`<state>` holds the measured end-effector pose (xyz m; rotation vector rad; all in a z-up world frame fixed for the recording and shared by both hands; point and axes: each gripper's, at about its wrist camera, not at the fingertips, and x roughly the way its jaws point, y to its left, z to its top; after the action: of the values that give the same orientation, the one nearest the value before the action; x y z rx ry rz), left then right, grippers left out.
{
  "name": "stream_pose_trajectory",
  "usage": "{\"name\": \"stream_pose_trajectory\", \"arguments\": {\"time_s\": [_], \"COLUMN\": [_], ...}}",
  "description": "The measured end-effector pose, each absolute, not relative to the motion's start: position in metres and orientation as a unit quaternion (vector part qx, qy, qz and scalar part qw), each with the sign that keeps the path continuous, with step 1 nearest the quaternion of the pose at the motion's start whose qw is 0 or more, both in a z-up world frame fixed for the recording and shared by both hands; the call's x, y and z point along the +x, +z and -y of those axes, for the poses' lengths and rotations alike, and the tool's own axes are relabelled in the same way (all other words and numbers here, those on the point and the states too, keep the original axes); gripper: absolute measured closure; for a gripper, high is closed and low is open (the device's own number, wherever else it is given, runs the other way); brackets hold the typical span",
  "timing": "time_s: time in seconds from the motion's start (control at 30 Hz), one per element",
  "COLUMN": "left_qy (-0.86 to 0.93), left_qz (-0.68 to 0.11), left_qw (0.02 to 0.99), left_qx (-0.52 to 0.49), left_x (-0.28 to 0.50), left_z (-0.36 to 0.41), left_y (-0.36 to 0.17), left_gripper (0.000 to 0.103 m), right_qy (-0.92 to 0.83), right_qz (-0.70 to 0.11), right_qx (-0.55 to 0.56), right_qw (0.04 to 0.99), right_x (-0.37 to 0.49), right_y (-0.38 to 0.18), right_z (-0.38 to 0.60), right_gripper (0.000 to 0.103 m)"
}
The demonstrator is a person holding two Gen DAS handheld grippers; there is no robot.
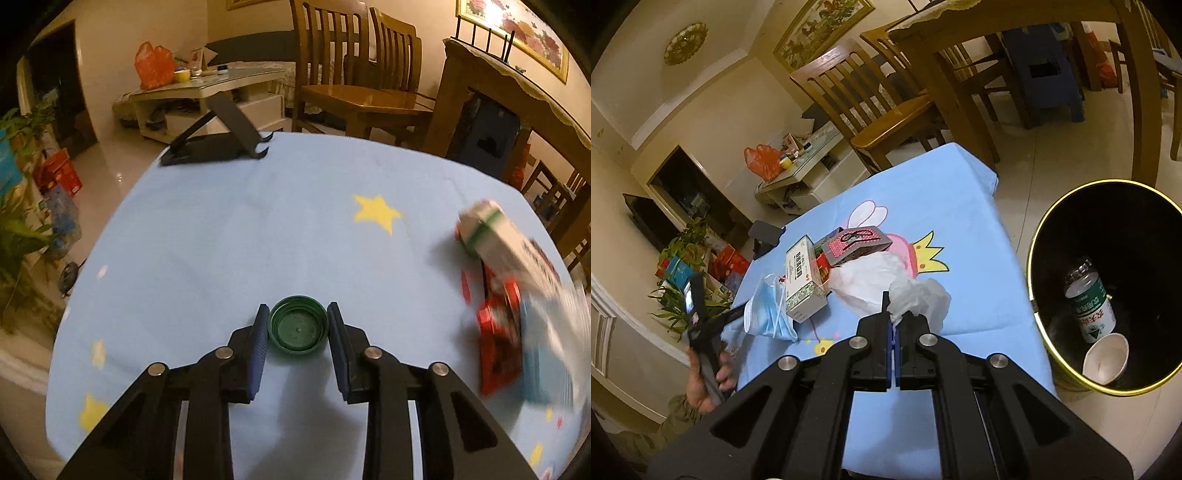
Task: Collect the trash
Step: 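Carry the green cap and tissues to the bin and release them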
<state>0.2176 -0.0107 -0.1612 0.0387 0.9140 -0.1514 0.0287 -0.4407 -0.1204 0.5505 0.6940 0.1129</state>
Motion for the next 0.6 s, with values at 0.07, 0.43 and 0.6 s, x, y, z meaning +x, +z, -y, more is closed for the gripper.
{"name": "stream_pose_trajectory", "arguments": {"time_s": [0.07,0.43,0.6], "left_qy": [-0.074,-0.181,-0.239], "left_qz": [-0.441,-0.358,-0.348], "left_qw": [0.894,0.914,0.902], "left_qx": [0.016,0.056,0.092], "left_x": [0.199,0.108,0.083], "left_z": [0.012,0.108,0.185], "left_y": [-0.159,-0.08,-0.074], "left_gripper": [0.074,0.074,0.074], "right_qy": [0.055,0.043,0.009], "right_qz": [-0.331,-0.301,-0.283], "right_qx": [0.271,0.295,0.295], "right_qw": [0.902,0.906,0.912], "right_x": [0.024,-0.002,-0.023], "right_y": [-0.118,-0.105,-0.099], "right_z": [0.443,0.473,0.503], "right_gripper": [0.102,0.102,0.102]}}
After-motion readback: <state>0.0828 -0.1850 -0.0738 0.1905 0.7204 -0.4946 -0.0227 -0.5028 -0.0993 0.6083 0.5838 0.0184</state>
